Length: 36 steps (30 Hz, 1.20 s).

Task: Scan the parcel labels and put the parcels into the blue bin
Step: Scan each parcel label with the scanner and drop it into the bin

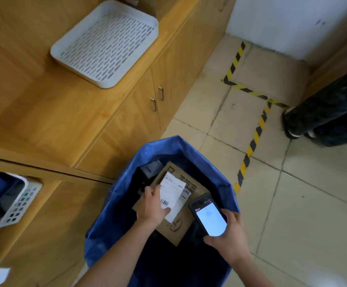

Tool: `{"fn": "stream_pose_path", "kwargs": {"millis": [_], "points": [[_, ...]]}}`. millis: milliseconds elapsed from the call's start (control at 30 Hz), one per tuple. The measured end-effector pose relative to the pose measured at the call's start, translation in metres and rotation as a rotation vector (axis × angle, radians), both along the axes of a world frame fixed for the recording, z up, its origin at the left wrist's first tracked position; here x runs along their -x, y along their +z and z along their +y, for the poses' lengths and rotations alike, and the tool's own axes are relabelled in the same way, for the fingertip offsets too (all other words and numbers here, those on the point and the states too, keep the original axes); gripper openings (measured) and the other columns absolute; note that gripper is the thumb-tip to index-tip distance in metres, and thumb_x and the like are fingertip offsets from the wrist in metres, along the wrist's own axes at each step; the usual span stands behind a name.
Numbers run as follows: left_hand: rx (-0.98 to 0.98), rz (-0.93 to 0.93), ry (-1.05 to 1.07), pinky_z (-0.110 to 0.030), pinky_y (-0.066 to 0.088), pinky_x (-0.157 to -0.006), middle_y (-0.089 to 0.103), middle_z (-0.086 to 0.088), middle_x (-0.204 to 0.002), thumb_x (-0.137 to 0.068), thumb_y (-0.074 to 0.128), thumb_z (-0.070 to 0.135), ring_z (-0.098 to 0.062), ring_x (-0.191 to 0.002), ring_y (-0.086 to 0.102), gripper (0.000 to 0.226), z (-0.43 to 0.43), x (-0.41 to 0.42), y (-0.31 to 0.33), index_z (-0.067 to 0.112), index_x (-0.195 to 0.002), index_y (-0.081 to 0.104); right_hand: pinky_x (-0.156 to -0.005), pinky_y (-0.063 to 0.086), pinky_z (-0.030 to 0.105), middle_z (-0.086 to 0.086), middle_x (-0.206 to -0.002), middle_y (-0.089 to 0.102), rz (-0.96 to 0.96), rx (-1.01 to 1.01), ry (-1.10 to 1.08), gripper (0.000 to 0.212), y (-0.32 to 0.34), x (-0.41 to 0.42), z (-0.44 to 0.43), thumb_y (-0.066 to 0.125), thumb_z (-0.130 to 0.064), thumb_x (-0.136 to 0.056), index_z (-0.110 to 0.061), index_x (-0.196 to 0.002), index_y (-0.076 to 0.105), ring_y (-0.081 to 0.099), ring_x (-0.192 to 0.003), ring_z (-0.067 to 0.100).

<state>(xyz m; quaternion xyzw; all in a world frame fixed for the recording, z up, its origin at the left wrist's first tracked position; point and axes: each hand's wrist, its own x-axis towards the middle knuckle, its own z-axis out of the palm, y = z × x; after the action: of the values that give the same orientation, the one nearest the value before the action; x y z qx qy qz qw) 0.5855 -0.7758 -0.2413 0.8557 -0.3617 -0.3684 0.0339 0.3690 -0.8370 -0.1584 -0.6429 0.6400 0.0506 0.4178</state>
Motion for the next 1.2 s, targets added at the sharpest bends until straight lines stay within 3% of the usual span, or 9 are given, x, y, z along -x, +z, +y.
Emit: {"fn": "stream_pose_path", "kwargs": {"millis": [133, 300, 433, 567, 767, 900, 1000, 1200], "points": [[0.064, 0.002, -0.070, -0.026, 0.046, -0.090, 0.040, 0.000, -0.130, -0.084, 0.070, 0.033, -0.016, -0.117, 0.045, 0.063, 0.012, 0.009, 0.045, 0.024, -0.139, 0.041, -0.075, 0.044, 0.026, -0.005, -0.116, 0.037, -0.040, 0.016, -0.014, 0.085, 0.038, 0.022, 0.005, 0.083, -0.025, -0.049, -0.016, -0.126, 0.047, 0.048, -0.094, 0.013], [0.172, 0.000, -0.141, -0.028, 0.047, -0.091, 0.044, 0.004, -0.127, -0.085, 0.067, 0.033, -0.013, -0.111, 0.051, 0.050, 0.010, 0.036, 0.107, 0.024, -0.131, 0.050, -0.078, 0.051, 0.031, -0.009, -0.112, 0.038, -0.103, 0.070, -0.069, 0.080, 0.091, 0.061, 0.006, 0.074, -0.030, -0.044, -0.019, -0.119, 0.049, 0.054, -0.090, 0.011], [0.221, 0.011, -0.250, -0.033, 0.049, -0.087, 0.052, 0.004, -0.120, -0.087, 0.063, 0.030, -0.016, -0.104, 0.056, 0.034, -0.006, 0.073, 0.154, 0.024, -0.120, 0.056, -0.063, 0.042, 0.014, -0.008, -0.112, 0.037, -0.166, 0.142, -0.129, 0.083, 0.122, 0.107, 0.006, 0.077, -0.024, -0.047, -0.018, -0.125, 0.048, 0.049, -0.091, 0.008], [0.321, -0.020, -0.341, -0.033, 0.052, -0.078, 0.055, 0.005, -0.108, -0.087, 0.061, 0.030, -0.015, -0.097, 0.057, 0.025, -0.026, 0.140, 0.193, 0.023, -0.111, 0.058, -0.064, 0.039, 0.014, -0.009, -0.111, 0.038, -0.217, 0.229, -0.191, 0.082, 0.148, 0.181, 0.012, 0.081, -0.025, -0.048, -0.021, -0.123, 0.047, 0.047, -0.089, 0.003], [0.434, -0.036, -0.531, -0.022, 0.045, -0.083, 0.055, 0.008, -0.110, -0.089, 0.063, 0.030, -0.008, -0.102, 0.054, 0.031, -0.051, 0.290, 0.234, 0.023, -0.119, 0.057, -0.067, 0.042, 0.015, -0.010, -0.110, 0.037, -0.283, 0.322, -0.366, 0.080, 0.181, 0.327, 0.034, 0.082, -0.021, -0.050, -0.021, -0.122, 0.046, 0.048, -0.097, 0.005], [0.503, 0.048, -0.681, -0.021, 0.045, -0.087, 0.054, 0.009, -0.107, -0.087, 0.065, 0.026, -0.007, -0.102, 0.054, 0.029, -0.064, 0.422, 0.251, 0.024, -0.114, 0.057, -0.079, 0.051, 0.028, -0.012, -0.110, 0.037, -0.291, 0.397, -0.514, 0.081, 0.200, 0.441, 0.058, 0.079, -0.023, -0.048, -0.021, -0.122, 0.047, 0.049, -0.099, 0.008], [0.508, 0.099, -0.838, -0.025, 0.046, -0.092, 0.055, 0.007, -0.110, -0.086, 0.065, 0.024, -0.008, -0.104, 0.052, 0.031, -0.067, 0.522, 0.260, 0.023, -0.116, 0.057, -0.071, 0.048, 0.024, -0.011, -0.111, 0.038, -0.244, 0.443, -0.673, 0.078, 0.211, 0.522, 0.084, 0.080, -0.020, -0.051, -0.023, -0.121, 0.046, 0.050, -0.096, 0.007], [0.531, 0.190, -1.216, -0.020, 0.037, -0.088, 0.058, 0.001, -0.113, -0.085, 0.061, 0.018, -0.015, -0.109, 0.055, 0.032, -0.063, 0.709, 0.275, 0.016, -0.117, 0.059, -0.047, 0.042, 0.016, -0.015, -0.107, 0.036, -0.106, 0.515, -1.007, 0.075, 0.219, 0.664, 0.154, 0.077, -0.025, -0.049, -0.027, -0.118, 0.046, 0.052, -0.085, -0.001]]}}
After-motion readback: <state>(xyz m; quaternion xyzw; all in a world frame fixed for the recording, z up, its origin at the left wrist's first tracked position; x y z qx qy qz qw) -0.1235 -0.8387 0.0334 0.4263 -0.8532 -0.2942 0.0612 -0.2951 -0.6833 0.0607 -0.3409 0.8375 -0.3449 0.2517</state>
